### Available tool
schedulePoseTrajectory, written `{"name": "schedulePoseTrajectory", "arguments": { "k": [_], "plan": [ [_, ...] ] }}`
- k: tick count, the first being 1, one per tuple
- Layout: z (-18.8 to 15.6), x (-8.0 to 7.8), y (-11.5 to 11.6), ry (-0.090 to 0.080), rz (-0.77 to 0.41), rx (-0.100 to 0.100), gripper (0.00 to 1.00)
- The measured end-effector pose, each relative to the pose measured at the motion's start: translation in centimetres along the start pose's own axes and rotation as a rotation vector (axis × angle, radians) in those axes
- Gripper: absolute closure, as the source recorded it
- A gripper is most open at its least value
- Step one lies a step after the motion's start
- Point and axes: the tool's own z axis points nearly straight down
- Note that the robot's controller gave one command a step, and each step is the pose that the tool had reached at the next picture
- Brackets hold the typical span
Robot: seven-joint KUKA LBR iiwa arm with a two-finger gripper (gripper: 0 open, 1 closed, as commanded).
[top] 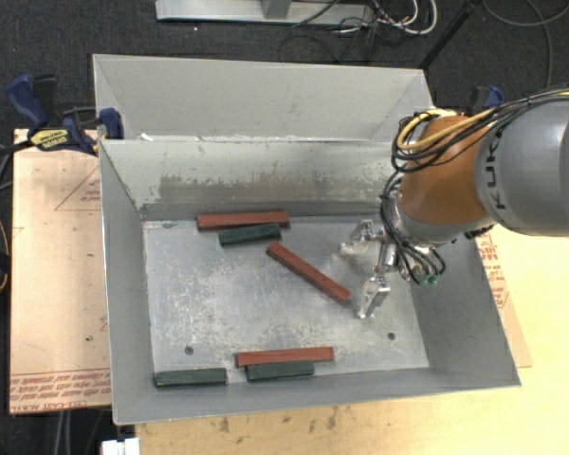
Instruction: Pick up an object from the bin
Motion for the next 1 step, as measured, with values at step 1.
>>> {"name": "schedulePoseTrajectory", "arguments": {
  "k": [1],
  "plan": [
    [-2.12,0.48,5.51,0.007,-0.005,0.000,0.00]
  ]
}}
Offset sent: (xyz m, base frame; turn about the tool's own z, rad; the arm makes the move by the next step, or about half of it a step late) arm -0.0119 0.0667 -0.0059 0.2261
